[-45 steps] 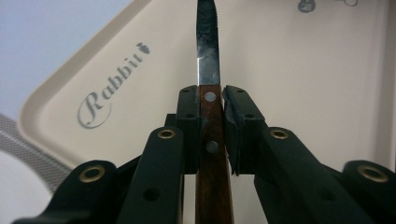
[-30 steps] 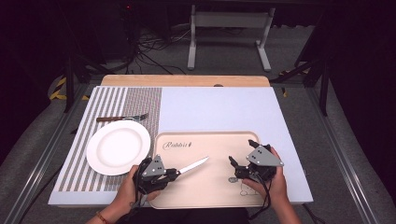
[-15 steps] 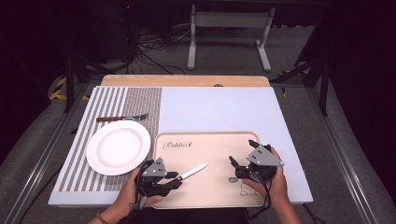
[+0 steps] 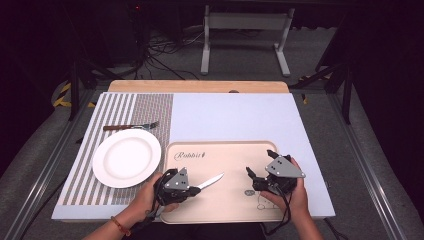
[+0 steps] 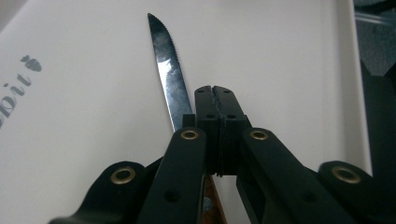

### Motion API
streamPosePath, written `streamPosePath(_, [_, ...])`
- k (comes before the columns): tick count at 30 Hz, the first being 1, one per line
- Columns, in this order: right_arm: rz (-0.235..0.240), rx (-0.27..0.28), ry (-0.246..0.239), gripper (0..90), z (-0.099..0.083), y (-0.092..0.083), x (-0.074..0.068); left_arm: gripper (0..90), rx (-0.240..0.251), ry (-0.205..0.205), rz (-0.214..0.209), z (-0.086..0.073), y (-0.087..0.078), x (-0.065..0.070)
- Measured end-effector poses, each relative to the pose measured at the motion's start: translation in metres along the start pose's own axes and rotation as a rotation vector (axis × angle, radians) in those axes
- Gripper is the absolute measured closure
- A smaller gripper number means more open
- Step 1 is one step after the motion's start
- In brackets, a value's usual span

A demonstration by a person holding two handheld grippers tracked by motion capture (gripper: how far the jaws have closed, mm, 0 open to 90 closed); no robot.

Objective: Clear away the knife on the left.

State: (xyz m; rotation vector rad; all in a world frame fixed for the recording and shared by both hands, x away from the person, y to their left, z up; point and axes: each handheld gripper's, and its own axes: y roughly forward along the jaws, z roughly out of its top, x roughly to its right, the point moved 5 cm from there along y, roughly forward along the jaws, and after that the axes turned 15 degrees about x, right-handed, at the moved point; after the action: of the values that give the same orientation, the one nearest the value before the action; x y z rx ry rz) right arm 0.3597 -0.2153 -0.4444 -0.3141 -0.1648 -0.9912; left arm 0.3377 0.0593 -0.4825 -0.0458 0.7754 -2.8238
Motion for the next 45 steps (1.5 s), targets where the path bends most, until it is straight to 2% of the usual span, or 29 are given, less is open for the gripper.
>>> streamPosePath(1, [0.000,-0.002,0.000,15.0,0.000,0.000,-0.001,89.7,-0.020,0.002,-0.003,-0.002,0.004,0.000])
streamPosePath(3, [0.011,-0.005,-0.008,15.1,0.000,0.000,-0.003,89.7,-0.027,0.002,0.002,-0.003,0.006,0.000])
streamPosePath(4, [0.015,-0.008,-0.015,15.3,-0.001,0.000,-0.004,89.7,-0.056,0.025,0.024,-0.005,0.008,0.000])
streamPosePath(6, [0.017,-0.009,-0.020,15.2,0.000,0.001,-0.004,89.7,-0.053,0.038,0.034,-0.005,0.009,-0.001])
streamPosePath(7, [0.017,-0.008,-0.019,15.2,0.000,0.001,-0.003,89.7,-0.053,0.020,0.047,-0.006,0.008,-0.002])
streamPosePath(13, [0.018,-0.011,-0.018,15.2,0.000,0.002,-0.004,89.7,-0.052,0.013,0.071,-0.009,0.003,-0.008])
streamPosePath(15, [0.021,-0.012,-0.022,15.2,0.000,0.002,-0.005,89.7,-0.068,0.026,0.087,-0.011,-0.001,-0.010])
streamPosePath(17, [0.021,-0.012,-0.025,15.2,0.000,0.002,-0.005,89.7,-0.068,0.022,0.088,-0.013,-0.005,-0.012])
streamPosePath(19, [0.024,-0.013,-0.024,15.2,0.000,0.002,-0.005,89.7,-0.065,-0.003,0.079,-0.016,-0.008,-0.013])
streamPosePath(27, [0.028,-0.017,-0.028,15.2,0.000,0.003,-0.006,87.3,-0.077,-0.026,0.099,-0.024,-0.023,-0.021])
streamPosePath(28, [0.029,-0.018,-0.029,15.2,0.000,0.003,-0.006,89.3,-0.080,-0.016,0.113,-0.025,-0.024,-0.023])
streamPosePath(30, [0.028,-0.019,-0.029,15.2,0.001,0.003,-0.006,89.3,-0.086,-0.015,0.113,-0.026,-0.025,-0.023])
streamPosePath(33, [0.034,-0.022,-0.038,15.2,0.000,0.003,-0.007,84.9,-0.096,-0.012,0.136,-0.026,-0.028,-0.024])
streamPosePath(37, [0.033,-0.020,-0.034,15.2,0.000,0.004,-0.006,86.5,-0.097,-0.008,0.124,-0.026,-0.028,-0.022])
streamPosePath(38, [0.035,-0.021,-0.036,15.2,0.000,0.004,-0.006,87.3,-0.098,0.003,0.119,-0.026,-0.028,-0.022])
streamPosePath(45, [0.035,-0.021,-0.035,15.2,0.000,0.003,-0.006,86.4,-0.114,-0.001,0.131,-0.031,-0.037,-0.023])
